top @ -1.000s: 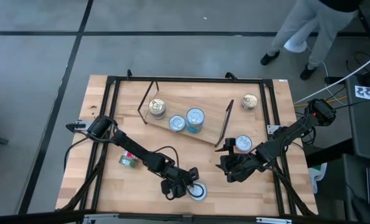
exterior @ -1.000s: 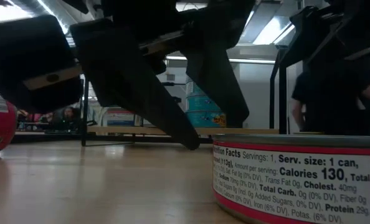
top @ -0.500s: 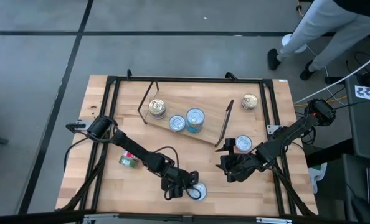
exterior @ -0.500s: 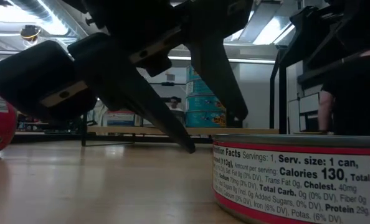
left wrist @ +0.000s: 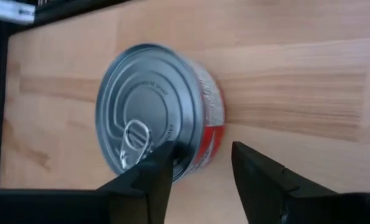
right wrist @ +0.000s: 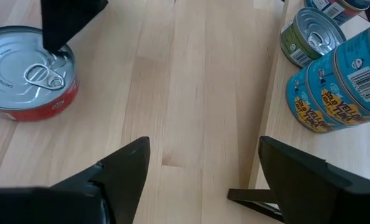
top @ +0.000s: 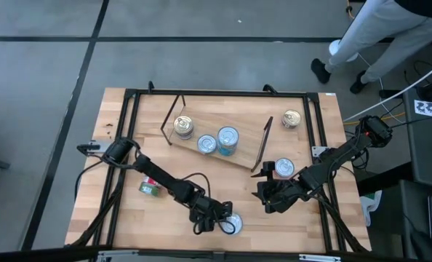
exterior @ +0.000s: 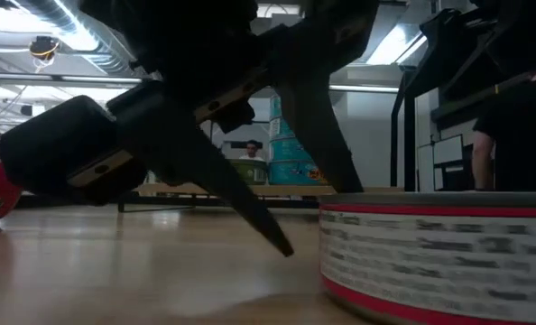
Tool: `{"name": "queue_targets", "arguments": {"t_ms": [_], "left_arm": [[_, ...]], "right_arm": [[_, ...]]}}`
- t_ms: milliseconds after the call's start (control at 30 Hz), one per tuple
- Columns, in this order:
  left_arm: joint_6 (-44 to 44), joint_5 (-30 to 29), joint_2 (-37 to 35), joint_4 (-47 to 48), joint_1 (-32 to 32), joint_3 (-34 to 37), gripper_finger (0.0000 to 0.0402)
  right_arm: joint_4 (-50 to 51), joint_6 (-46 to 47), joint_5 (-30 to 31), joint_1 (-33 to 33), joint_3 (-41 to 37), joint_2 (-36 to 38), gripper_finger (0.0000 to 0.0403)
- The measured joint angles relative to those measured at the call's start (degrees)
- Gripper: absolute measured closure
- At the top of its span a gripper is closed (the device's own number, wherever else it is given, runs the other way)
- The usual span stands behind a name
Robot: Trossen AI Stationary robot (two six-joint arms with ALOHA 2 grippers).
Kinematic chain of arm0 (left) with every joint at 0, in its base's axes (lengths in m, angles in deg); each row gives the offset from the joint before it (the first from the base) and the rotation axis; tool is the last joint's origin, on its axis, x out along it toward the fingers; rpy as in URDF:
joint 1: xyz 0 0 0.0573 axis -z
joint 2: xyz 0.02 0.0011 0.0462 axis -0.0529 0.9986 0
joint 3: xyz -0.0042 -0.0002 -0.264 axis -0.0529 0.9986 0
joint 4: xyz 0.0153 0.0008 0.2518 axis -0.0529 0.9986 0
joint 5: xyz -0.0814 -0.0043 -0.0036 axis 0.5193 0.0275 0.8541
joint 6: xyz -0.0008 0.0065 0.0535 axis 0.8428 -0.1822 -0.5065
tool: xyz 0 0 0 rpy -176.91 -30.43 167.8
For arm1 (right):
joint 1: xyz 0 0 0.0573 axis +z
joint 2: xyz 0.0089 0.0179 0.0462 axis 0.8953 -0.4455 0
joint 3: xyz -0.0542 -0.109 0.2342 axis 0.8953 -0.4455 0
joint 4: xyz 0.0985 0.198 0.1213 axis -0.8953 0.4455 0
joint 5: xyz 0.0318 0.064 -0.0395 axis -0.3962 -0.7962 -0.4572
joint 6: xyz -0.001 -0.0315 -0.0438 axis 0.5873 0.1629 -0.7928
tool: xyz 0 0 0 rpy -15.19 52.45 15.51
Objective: Stack canned seafood by type on shelf
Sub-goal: Put the red tuna can on the shelf
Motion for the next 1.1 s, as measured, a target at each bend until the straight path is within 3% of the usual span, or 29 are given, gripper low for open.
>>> {"name": "queue_targets", "arguments": {"t_ms": [200,567,1100], "left_arm": [[7.16,-1.32,-0.08,-0.74,-1.37,0.01,0.0304],[11.02,-6.07,-0.07,-1.95,-3.93,0.04,0.0395],[21.76,-7.47,-0.08,-2.61,-6.59,0.11,0.0401]], "right_arm": [[0.0,0.0,0.0,0.0,0.0,0.0,0.0103],[0.04,0.0,0.0,0.0,0.0,0.0,0.0103],[0.04,0.02,0.0,0.0,0.0,0.0,0.0103]]}}
